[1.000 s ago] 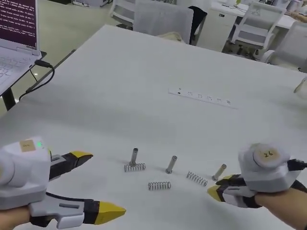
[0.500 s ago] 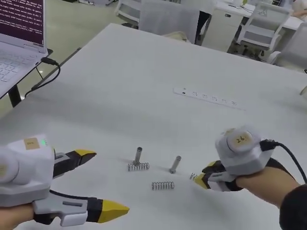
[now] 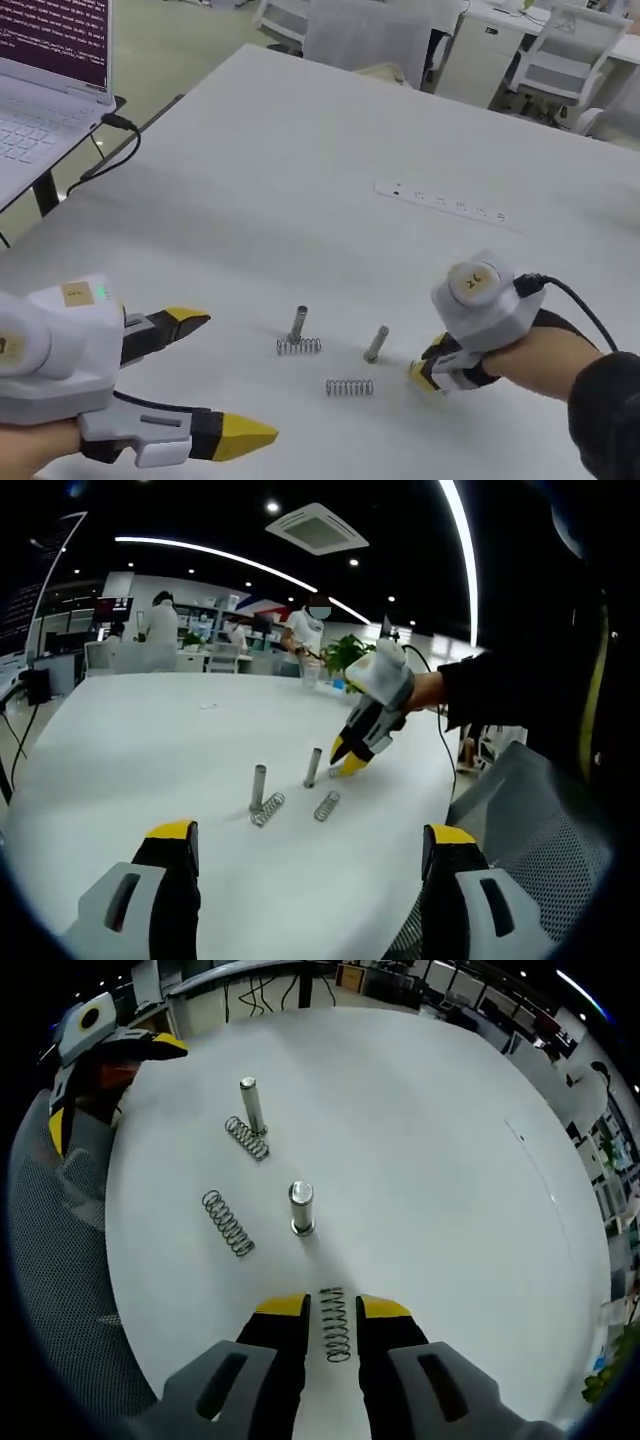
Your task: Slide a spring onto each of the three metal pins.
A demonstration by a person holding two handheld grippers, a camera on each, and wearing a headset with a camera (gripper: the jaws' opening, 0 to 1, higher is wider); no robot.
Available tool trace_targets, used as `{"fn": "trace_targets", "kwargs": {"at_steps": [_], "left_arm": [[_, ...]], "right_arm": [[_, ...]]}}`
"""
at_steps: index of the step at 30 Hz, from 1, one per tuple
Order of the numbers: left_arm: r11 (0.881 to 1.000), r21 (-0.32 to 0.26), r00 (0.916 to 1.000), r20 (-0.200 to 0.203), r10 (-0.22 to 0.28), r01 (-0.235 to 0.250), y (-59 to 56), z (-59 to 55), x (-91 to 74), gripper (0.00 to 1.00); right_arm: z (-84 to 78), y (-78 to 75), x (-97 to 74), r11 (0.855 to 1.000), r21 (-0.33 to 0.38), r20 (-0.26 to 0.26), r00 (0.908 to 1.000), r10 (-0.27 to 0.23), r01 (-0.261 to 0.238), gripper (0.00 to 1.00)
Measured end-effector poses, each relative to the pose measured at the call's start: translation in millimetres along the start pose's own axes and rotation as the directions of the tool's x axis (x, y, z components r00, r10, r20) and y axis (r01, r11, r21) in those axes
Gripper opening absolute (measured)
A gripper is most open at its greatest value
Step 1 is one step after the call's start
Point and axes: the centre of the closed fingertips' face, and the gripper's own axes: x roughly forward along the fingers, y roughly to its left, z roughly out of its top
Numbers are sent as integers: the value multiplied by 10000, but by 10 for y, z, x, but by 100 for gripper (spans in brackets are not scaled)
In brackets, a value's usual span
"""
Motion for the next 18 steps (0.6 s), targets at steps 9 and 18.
{"fn": "trace_targets", "kwargs": {"at_steps": [9,18], "left_arm": [[10000,-59,10000,28,39,-38,9,-12,-5,90],[10000,-67,10000,19,44,-44,9,-12,-8,90]], "right_arm": [[-38,29,59,9979,-517,-723,9968,339,-377,15],[-44,50,80,9952,-798,-978,9940,481,-560,12]]}}
